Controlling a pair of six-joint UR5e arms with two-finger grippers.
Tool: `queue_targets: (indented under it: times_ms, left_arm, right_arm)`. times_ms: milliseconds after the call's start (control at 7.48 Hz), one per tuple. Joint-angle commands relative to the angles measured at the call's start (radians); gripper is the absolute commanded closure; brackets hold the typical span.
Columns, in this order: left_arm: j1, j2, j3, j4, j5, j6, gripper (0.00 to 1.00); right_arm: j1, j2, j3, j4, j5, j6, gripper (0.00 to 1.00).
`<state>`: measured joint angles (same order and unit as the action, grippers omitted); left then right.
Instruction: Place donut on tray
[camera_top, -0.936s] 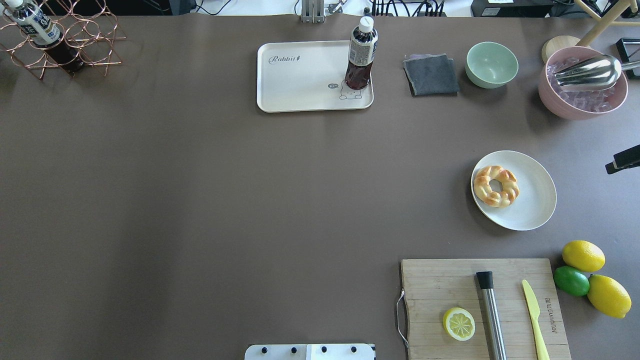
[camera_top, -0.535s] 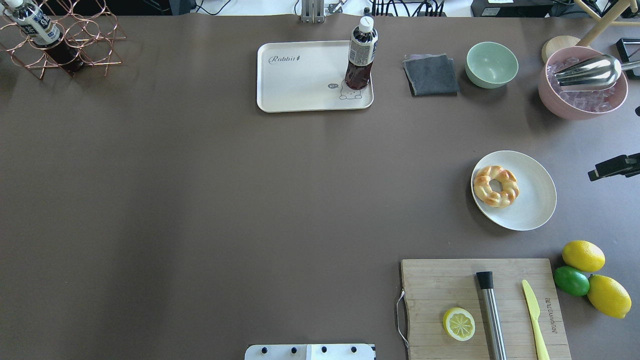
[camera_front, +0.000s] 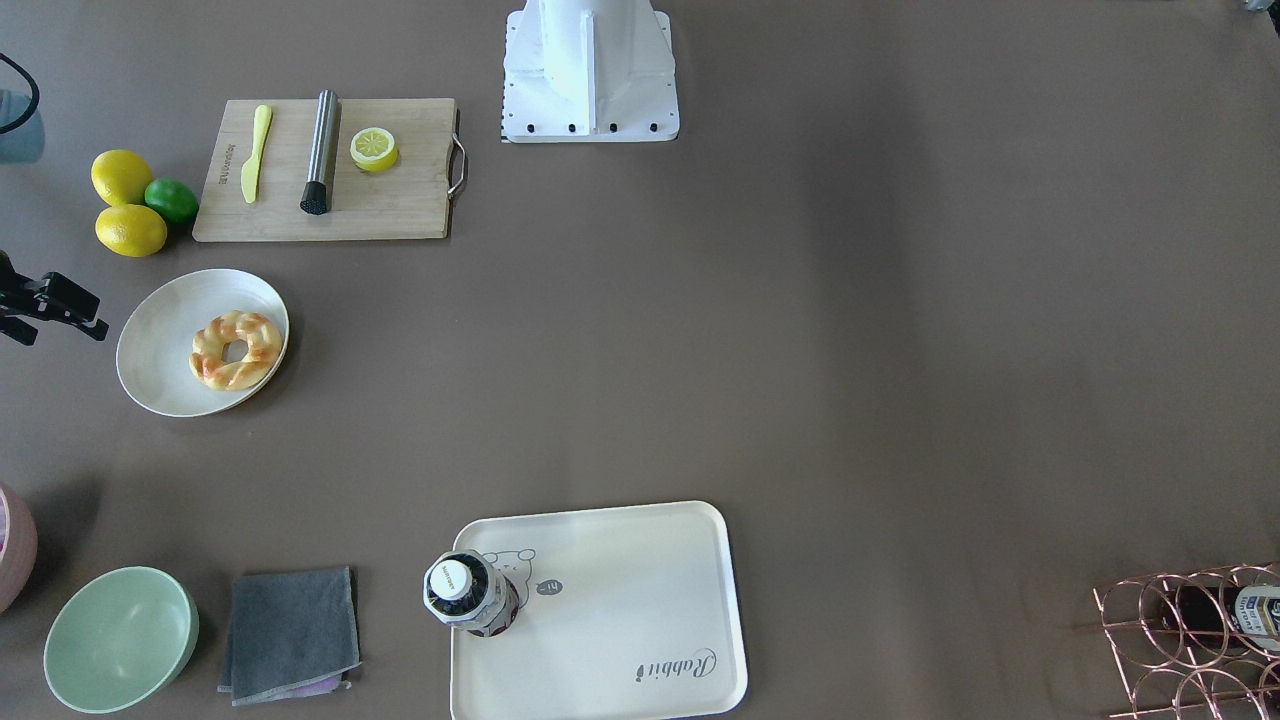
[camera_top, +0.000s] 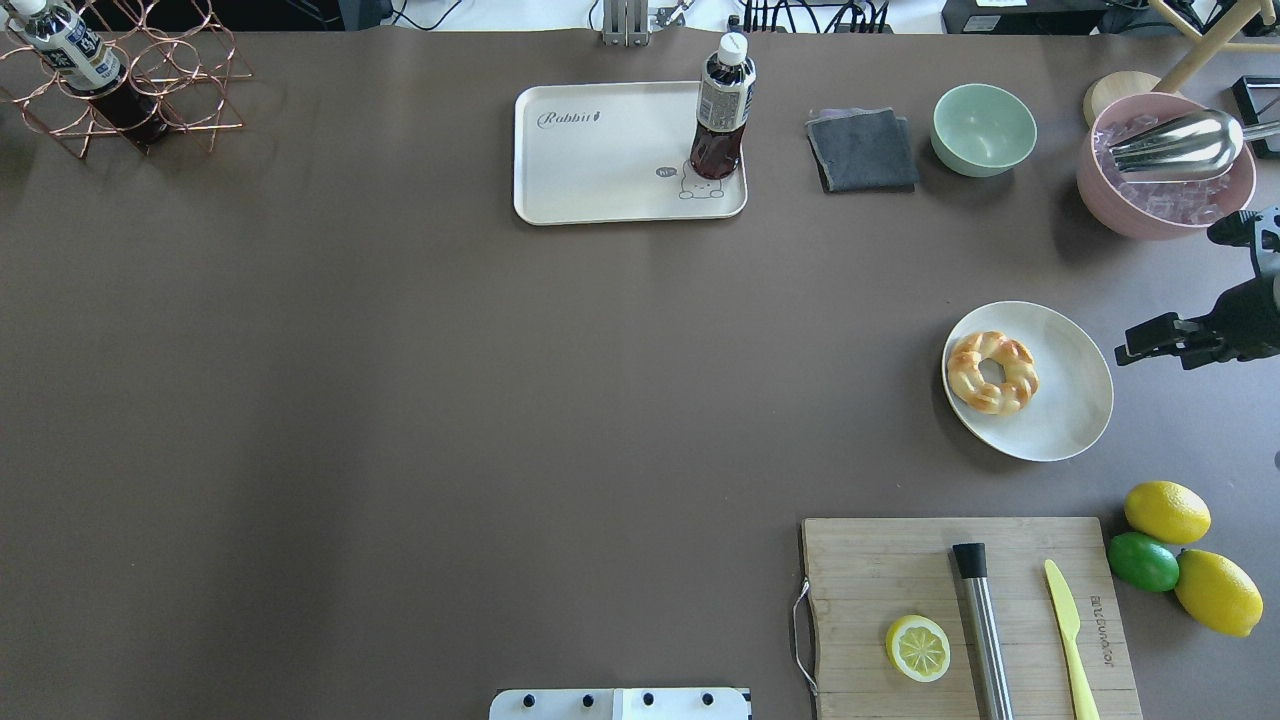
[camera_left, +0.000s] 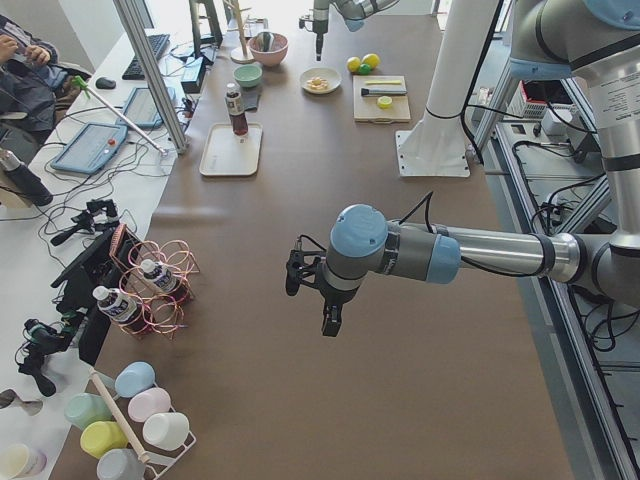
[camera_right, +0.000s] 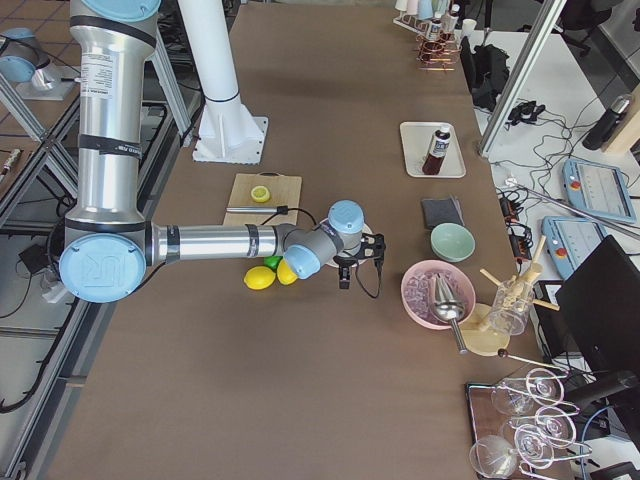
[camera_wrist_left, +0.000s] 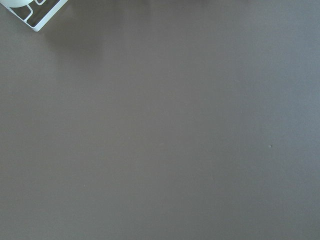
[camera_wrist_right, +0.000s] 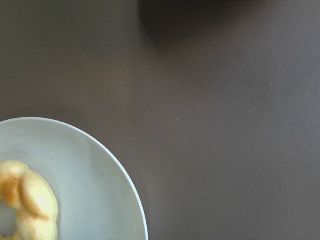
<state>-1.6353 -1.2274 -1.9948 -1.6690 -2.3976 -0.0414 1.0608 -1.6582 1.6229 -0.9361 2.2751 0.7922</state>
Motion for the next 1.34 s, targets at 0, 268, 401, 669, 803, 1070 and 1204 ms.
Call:
queue_targets:
  times_ms: [0,268,401,669,803,1070,1204]
  left_arm:
    - [0.0,0.005,0.001,0.0,0.0,0.0,0.02]
    - [0.0,0.005,0.002,0.0,0.0,0.0,0.02]
    - [0.0,0.005,0.002,0.0,0.0,0.0,0.02]
    - [0.0,0.005,-0.001,0.0,0.0,0.002,0.02]
    - [0.0,0.005,0.001,0.0,0.0,0.002,0.02]
    - [-0.001,0.006,0.001,0.0,0.0,0.002,0.02]
    - [0.0,0.005,0.001,0.002,-0.002,0.002,0.02]
  right_arm:
    - [-0.05,0.028,-0.008,0.006,-0.008,0.1,0.15]
    - [-0.071,0.041,-0.026,0.006,-0.035,0.102,0.21]
    - [-0.074,0.047,-0.038,0.008,-0.037,0.102,0.24]
    - [-0.084,0.06,-0.043,0.008,-0.037,0.102,0.25]
    - [-0.091,0.06,-0.044,0.008,-0.045,0.102,0.28]
    - [-0.094,0.06,-0.046,0.008,-0.057,0.102,0.6]
    - [-0.094,0.06,-0.044,0.008,-0.055,0.101,0.87]
